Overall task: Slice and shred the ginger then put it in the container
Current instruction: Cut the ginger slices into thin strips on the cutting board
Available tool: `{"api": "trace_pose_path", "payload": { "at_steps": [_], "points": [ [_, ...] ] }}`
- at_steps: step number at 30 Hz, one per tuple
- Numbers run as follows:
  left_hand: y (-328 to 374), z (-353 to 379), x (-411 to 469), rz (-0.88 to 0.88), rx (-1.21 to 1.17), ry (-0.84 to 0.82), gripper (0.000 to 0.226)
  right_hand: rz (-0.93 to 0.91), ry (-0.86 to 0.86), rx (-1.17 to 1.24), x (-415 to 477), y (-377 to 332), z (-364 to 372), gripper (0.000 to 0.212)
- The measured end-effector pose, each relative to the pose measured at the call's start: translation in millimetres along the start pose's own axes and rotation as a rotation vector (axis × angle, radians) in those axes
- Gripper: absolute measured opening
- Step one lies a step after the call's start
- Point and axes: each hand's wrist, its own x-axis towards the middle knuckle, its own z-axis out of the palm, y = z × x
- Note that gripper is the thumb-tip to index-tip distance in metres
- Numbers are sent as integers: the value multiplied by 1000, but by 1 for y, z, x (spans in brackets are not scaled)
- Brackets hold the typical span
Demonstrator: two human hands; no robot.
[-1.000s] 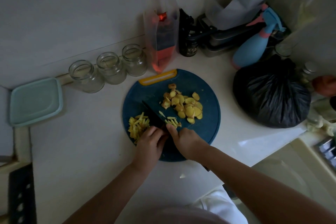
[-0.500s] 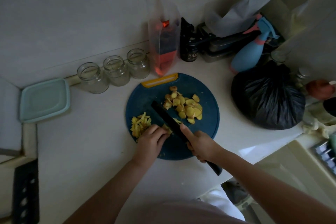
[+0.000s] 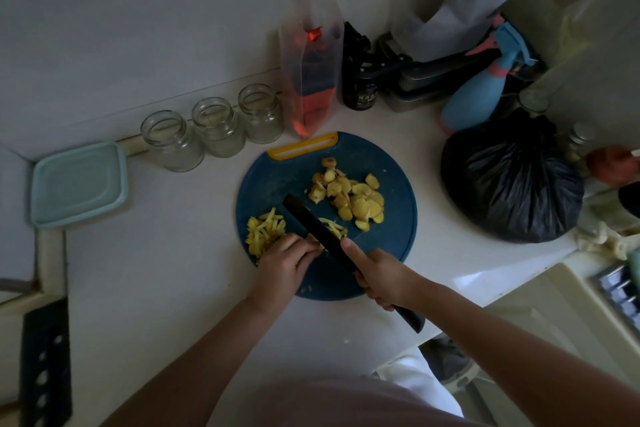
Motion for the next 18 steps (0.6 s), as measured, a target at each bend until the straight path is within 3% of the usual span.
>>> {"api": "trace_pose_path", "payload": {
  "at_steps": [7,10,12,16,18],
  "points": [
    [0,1,-1,-33,-2,1,20,24,4,-200,1,-14,4,67],
    [-1,1,-1,-32,1,1,21,-40,71,-293,0,-25,12,42],
    [-1,1,-1,-32,2,-3,23,-87,144,-324,7,-28,22,42],
    [-2,1,2,-33,-4,-13,25,-70,196,-193,28,-33,28,52],
    [-2,-1,3,-15,-23,-29,24,9,170,36,31,-31,22,59]
  ]
}}
